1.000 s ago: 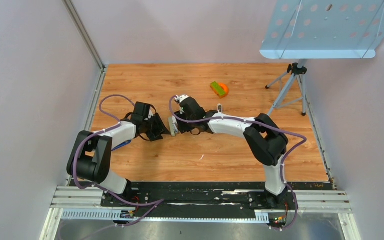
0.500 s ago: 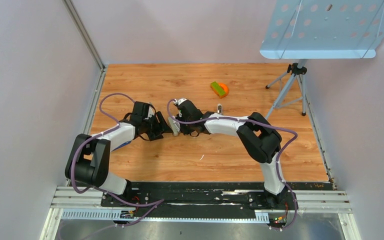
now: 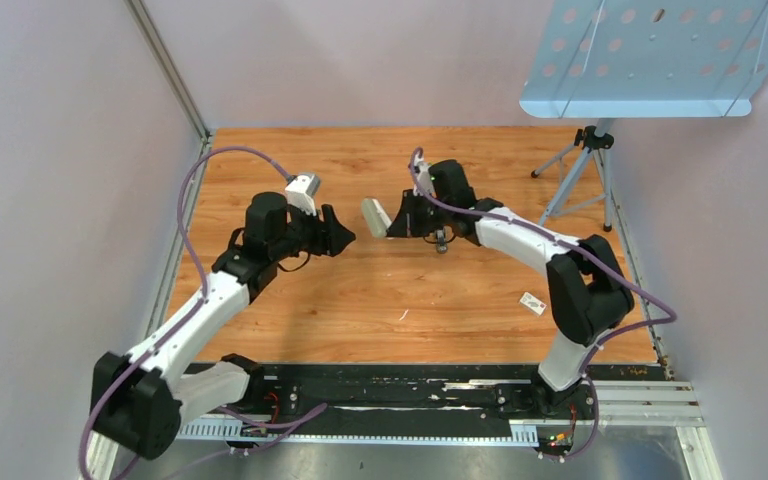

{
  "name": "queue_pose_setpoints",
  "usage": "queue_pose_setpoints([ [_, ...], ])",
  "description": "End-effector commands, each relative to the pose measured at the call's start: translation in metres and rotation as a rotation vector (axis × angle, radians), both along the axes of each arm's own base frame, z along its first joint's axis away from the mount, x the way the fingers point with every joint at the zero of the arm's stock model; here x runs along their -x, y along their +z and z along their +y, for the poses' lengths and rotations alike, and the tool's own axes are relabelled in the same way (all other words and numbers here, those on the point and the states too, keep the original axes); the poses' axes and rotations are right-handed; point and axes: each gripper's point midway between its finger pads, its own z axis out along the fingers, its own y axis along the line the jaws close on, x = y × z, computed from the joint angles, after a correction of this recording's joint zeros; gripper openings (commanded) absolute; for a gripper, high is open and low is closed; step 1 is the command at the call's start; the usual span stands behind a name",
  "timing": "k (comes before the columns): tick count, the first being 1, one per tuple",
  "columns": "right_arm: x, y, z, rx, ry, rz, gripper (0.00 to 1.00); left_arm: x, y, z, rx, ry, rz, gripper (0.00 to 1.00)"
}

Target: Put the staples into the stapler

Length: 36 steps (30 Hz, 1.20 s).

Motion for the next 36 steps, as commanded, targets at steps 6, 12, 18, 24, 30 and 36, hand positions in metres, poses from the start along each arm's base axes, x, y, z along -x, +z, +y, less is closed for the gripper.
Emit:
queue_pose_setpoints([
  [6,0.066,0.046,-0.019,-0.161,0.286,0.089,0.0,0.076,0.088,-0.057,-0.348,-0.775,-0.883,0.61],
  [12,0.092,0.062,-0.023,-0.221,0.361,0.105,0.0,0.095,0.067,-0.062,-0.587,-1.035,-1.019,0.62],
  [18,0.104,0.061,-0.023,-0.23,0.391,0.124,0.0,0.095,0.067,-0.071,-0.628,-1.134,-1.04,0.62],
  [24,0.116,0.059,-0.019,-0.222,0.431,0.134,0.0,0.097,0.062,-0.083,-0.644,-1.204,-1.044,0.63],
  [30,0.123,0.063,-0.015,-0.221,0.451,0.126,0.0,0.104,0.048,-0.09,-0.659,-1.289,-1.017,0.62],
  [36,0.125,0.065,-0.015,-0.217,0.45,0.124,0.0,0.103,0.042,-0.1,-0.669,-1.329,-1.01,0.59],
])
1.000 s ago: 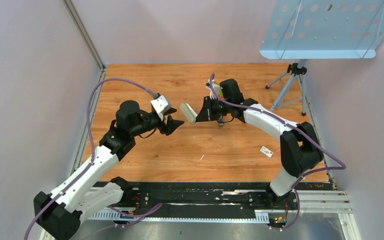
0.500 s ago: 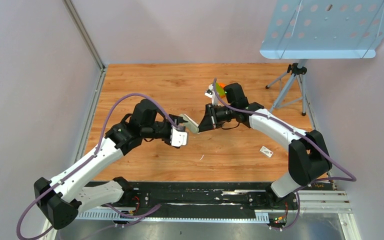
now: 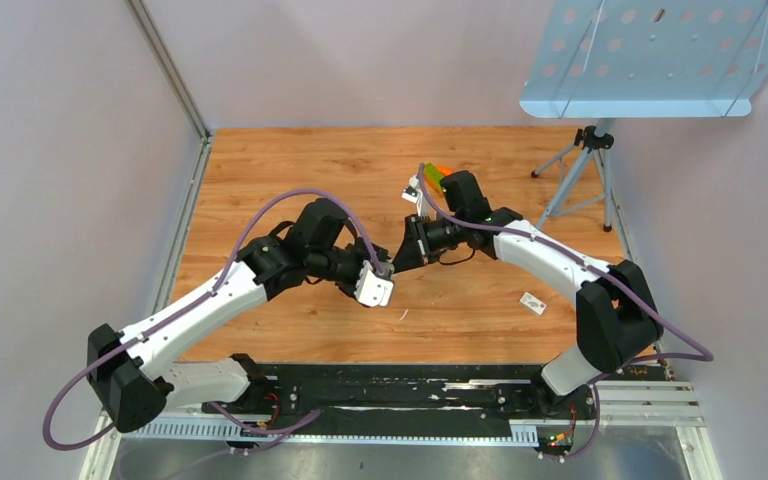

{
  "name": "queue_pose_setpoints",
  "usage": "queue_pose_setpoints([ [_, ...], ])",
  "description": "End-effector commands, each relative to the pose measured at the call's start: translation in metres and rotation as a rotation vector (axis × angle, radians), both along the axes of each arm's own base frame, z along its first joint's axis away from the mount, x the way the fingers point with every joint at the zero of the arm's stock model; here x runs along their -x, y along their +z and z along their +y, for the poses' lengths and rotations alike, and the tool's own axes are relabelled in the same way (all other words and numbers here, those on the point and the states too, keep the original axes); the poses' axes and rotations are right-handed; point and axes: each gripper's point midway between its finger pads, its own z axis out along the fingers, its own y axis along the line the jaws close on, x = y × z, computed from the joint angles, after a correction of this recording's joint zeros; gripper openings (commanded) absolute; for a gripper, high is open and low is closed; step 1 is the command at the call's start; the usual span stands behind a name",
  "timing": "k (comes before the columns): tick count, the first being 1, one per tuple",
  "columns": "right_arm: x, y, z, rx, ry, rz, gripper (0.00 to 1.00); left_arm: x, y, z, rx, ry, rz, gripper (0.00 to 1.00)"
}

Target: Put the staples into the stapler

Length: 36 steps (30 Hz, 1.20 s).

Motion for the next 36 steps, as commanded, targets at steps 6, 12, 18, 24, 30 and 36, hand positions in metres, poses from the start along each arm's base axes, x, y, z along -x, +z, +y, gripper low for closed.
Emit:
queue_pose_setpoints([
  [6,0.015,0.012,0.0,-0.027,0.046,-0.022,0.0,0.0,0.003,-0.015,-0.019,-0.054,-0.016,0.48],
  [12,0.02,0.009,-0.003,-0.032,0.067,-0.031,0.0,-0.007,0.008,-0.007,-0.041,-0.007,-0.044,0.13],
  [18,0.024,-0.001,-0.01,-0.012,0.064,-0.043,0.0,-0.02,0.041,0.007,0.031,0.016,-0.031,0.0],
  [24,0.035,-0.002,-0.015,-0.034,0.092,-0.057,0.0,-0.041,0.063,0.029,0.114,0.096,-0.06,0.0],
  [30,0.048,0.002,-0.021,-0.063,0.128,-0.077,0.0,-0.058,0.076,0.053,0.173,0.177,-0.097,0.0],
  [36,0.056,-0.001,-0.024,-0.076,0.15,-0.064,0.0,-0.067,0.069,0.063,0.19,0.209,-0.08,0.0],
])
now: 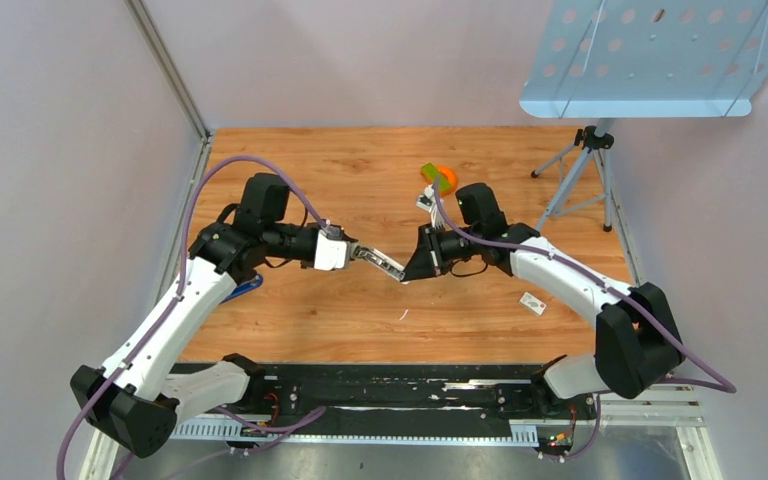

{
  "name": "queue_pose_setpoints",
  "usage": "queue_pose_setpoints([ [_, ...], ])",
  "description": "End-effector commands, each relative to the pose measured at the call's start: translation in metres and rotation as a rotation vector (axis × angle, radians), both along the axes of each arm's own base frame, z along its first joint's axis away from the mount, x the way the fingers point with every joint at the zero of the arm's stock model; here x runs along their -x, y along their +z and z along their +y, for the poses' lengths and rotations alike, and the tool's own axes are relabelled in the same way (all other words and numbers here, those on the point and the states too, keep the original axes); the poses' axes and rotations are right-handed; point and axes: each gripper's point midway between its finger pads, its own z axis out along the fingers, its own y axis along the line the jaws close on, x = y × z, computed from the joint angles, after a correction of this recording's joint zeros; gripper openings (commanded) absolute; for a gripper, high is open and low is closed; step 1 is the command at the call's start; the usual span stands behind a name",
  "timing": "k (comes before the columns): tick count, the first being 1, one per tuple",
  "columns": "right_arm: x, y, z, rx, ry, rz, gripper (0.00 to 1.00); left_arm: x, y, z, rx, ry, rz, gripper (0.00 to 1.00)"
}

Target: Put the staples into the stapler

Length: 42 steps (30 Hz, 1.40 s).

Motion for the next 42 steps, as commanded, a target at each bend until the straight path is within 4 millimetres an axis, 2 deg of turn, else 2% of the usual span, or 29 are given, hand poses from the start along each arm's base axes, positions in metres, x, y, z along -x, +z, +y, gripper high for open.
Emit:
queue_pose_setpoints([
  [1,0.043,0.005,-0.003,-0.072,0.187,0.009,0.0,-0.049,0.019,0.009,0.041,0.116,-0.173,0.0],
  [8,0.048,0.014,-0.004,-0.101,0.206,-0.01,0.0,-0.068,0.02,0.02,0.08,0.171,-0.168,0.0],
  [13,0.049,0.015,-0.002,-0.117,0.212,0.004,0.0,-0.08,0.01,0.023,0.095,0.205,-0.145,0.0],
  [19,0.036,0.007,0.003,-0.096,0.137,0.04,0.0,-0.085,0.01,0.016,0.167,0.221,-0.111,0.0],
  [20,0.033,0.005,0.005,-0.092,0.112,0.05,0.0,-0.086,0.011,0.015,0.186,0.227,-0.102,0.04],
  [26,0.005,0.006,0.016,-0.106,-0.038,0.065,0.0,-0.078,0.008,0.009,0.253,0.234,-0.01,0.44],
  [30,-0.01,0.008,0.022,-0.124,-0.126,0.1,0.0,-0.064,0.014,0.002,0.34,0.227,0.095,0.61],
  [33,-0.022,0.006,0.025,-0.126,-0.19,0.11,0.0,-0.071,0.029,0.002,0.455,0.33,0.194,0.63],
  [37,-0.038,0.0,0.027,-0.123,-0.275,0.137,0.0,-0.099,0.041,0.018,0.564,0.643,0.42,0.73],
  [42,-0.061,0.0,0.028,-0.145,-0.408,0.143,0.0,-0.105,0.037,0.015,0.507,0.775,0.679,0.73],
])
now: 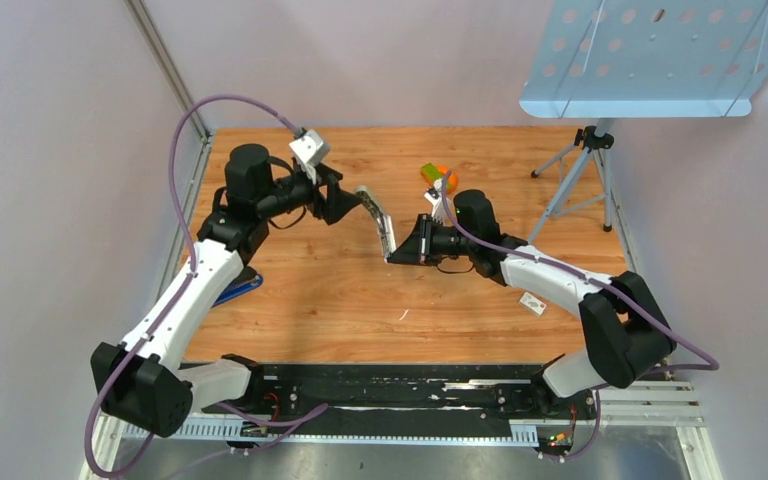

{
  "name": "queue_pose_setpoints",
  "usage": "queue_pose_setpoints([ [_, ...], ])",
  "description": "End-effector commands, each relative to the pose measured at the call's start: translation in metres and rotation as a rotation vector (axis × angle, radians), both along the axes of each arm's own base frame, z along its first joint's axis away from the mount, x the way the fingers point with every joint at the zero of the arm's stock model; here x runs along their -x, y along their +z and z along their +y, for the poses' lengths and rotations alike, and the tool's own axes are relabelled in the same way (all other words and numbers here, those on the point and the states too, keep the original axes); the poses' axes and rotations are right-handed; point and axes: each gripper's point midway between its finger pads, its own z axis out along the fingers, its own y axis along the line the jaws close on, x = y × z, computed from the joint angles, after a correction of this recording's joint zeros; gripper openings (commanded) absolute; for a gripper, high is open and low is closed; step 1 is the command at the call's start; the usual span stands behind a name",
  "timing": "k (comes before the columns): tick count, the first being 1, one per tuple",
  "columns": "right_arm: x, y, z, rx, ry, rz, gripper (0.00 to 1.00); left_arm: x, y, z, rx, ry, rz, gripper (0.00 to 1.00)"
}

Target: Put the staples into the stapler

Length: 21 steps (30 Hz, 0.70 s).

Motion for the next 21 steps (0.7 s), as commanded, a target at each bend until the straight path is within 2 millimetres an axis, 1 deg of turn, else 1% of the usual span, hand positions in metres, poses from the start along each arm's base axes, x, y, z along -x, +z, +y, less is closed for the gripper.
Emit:
queue_pose_setpoints([
  [1,-0.026,0.007,0.004,-0.038,-0.14,-0.011,0.0,-0.007,0.002,0.001,0.1,0.132,0.302,0.72],
  [4,-0.039,0.006,0.004,-0.019,-0.196,-0.018,0.0,-0.012,-0.004,0.001,0.176,0.215,0.375,0.72],
  [6,-0.046,0.005,0.004,-0.017,-0.225,-0.021,0.0,-0.013,-0.003,-0.001,0.228,0.262,0.374,0.71],
  [8,-0.05,0.008,0.006,-0.03,-0.24,-0.021,0.0,-0.014,-0.003,-0.003,0.266,0.329,0.371,0.69],
  [10,-0.052,0.011,0.006,-0.041,-0.256,-0.022,0.0,-0.017,-0.005,-0.001,0.286,0.403,0.37,0.65],
  [12,-0.054,0.014,0.006,-0.047,-0.274,-0.029,0.0,-0.018,-0.011,0.003,0.324,0.483,0.393,0.65],
  [14,-0.055,0.018,0.005,-0.049,-0.284,-0.042,0.0,-0.016,-0.008,-0.004,0.395,0.471,0.393,0.64],
  [16,-0.054,0.021,0.006,-0.05,-0.286,-0.053,0.0,-0.013,-0.008,-0.015,0.418,0.455,0.384,0.64],
  [19,-0.051,0.023,0.006,-0.052,-0.292,-0.06,0.0,-0.015,-0.02,-0.028,0.373,0.468,0.396,0.64],
  [21,-0.05,0.025,0.006,-0.053,-0.294,-0.064,0.0,-0.016,-0.028,-0.036,0.377,0.472,0.422,0.65],
])
